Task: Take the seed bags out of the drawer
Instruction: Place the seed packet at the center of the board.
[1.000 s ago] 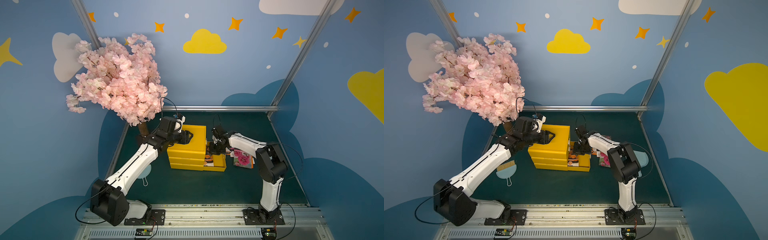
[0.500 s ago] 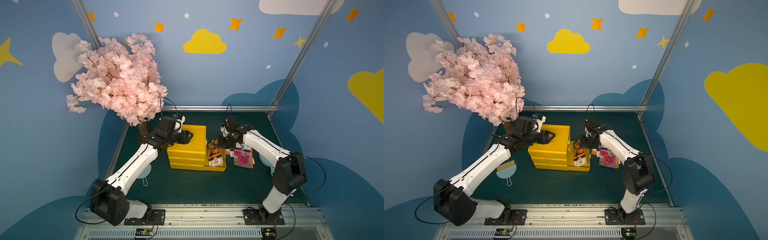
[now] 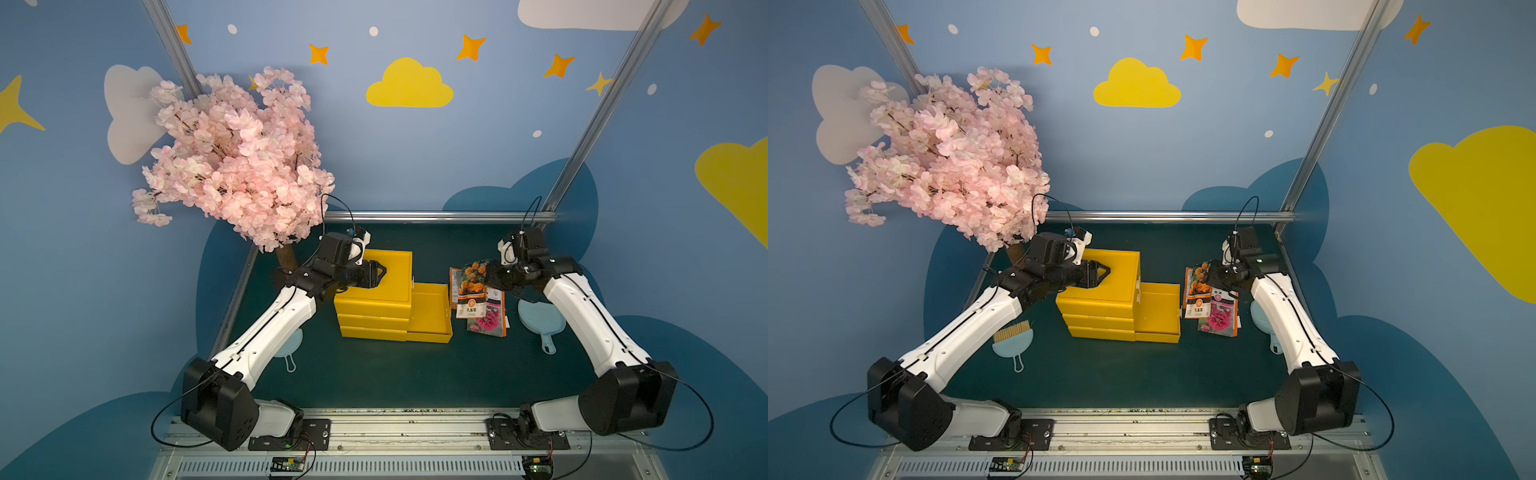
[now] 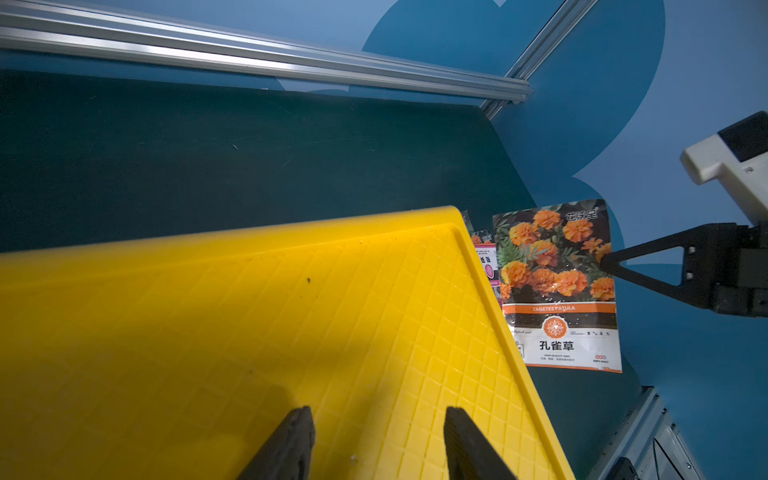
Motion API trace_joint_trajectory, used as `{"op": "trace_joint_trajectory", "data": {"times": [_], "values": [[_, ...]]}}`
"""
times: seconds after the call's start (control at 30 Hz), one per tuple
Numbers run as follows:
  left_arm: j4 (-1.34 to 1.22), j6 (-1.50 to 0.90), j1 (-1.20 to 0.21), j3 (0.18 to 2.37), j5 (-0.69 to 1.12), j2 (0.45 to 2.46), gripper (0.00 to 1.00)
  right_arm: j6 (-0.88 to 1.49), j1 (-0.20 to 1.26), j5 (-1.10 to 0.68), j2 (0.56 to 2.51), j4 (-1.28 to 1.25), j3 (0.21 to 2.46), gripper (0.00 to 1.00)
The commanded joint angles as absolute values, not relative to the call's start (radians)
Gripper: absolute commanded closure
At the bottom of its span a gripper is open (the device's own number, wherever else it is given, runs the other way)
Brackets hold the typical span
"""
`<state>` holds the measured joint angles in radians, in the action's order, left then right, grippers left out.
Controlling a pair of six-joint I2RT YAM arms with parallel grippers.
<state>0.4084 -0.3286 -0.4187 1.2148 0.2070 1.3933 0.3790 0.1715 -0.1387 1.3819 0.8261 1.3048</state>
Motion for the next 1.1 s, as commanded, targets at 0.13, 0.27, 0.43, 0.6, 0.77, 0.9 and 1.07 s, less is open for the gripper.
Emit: {"op": "trace_joint_trajectory", "data": {"times": [0.13, 0.27, 0.43, 0.6, 0.77, 0.9, 1.07], "values": [[0.709, -0.344, -0.414, 1.166, 0.192, 1.482, 0.44, 0.351, 0.032, -0.225, 1.364, 0.74, 1.204, 1.0], [0.714, -0.34, -0.413, 1.174, 0.19, 1.488, 0.44, 0.336, -0.014, -0.312, 1.443, 0.739, 1.191, 1.0], [0.719, -0.339, -0.414, 1.177, 0.189, 1.486, 0.44, 0.274, -0.041, -0.358, 1.56, 0.746, 1.195, 1.0], [0.723, -0.339, -0.414, 1.175, 0.186, 1.482, 0.44, 0.274, -0.039, -0.25, 1.614, 0.742, 1.187, 1.0], [0.722, -0.341, -0.414, 1.178, 0.192, 1.489, 0.44, 0.272, -0.037, -0.137, 1.645, 0.757, 1.201, 1.0], [0.721, -0.341, -0.414, 1.177, 0.193, 1.494, 0.44, 0.277, -0.026, -0.064, 1.666, 0.763, 1.21, 0.76], [0.719, -0.342, -0.416, 1.166, 0.19, 1.493, 0.44, 0.278, 0.006, -0.014, 1.658, 0.774, 1.22, 0.63]]}}
